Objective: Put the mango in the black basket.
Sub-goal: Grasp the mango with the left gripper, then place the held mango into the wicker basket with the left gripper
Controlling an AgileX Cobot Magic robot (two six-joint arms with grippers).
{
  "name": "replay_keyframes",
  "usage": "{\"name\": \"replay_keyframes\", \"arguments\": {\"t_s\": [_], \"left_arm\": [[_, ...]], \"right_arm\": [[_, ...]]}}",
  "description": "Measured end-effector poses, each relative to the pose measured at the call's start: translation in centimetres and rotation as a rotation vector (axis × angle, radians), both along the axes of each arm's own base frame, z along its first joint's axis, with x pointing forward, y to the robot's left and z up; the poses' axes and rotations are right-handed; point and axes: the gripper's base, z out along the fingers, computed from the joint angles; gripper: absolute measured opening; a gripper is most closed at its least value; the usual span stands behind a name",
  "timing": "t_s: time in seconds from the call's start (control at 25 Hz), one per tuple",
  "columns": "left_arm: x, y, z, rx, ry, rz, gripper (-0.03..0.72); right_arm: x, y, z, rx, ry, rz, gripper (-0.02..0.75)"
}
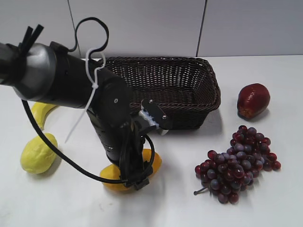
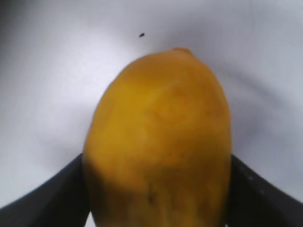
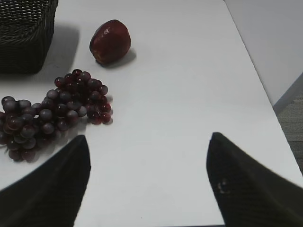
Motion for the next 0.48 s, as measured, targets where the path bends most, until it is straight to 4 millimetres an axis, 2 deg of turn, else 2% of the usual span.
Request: {"name": "replay_keyframes", "arguments": {"t_s": [0.04,0.12,0.24,0.36,0.48], "left_arm": [[0.0,0.0,0.0,0.002,0.002,0.0,0.565],[-0.1,0.1,0.1,0.011,0.011,-0.002,0.56],[0.0,-0.1,1.3,0.042,0.047,-0.009,0.56],[0.5,-0.8,4.3,0.038,0.049,-0.018,0.56],[1.7,-2.0,8.7,-0.034,-0.028,-0.026,0.56]], "right_arm": [[0.0,0.0,0.0,0.0,0.0,0.0,0.589],[0.0,0.0,0.0,0.0,0.0,0.0,0.589],[0.0,0.0,0.0,0.0,0.0,0.0,0.589],[0.0,0.0,0.0,0.0,0.0,0.0,0.589],[0.0,0.0,0.0,0.0,0.0,0.0,0.589]]}}
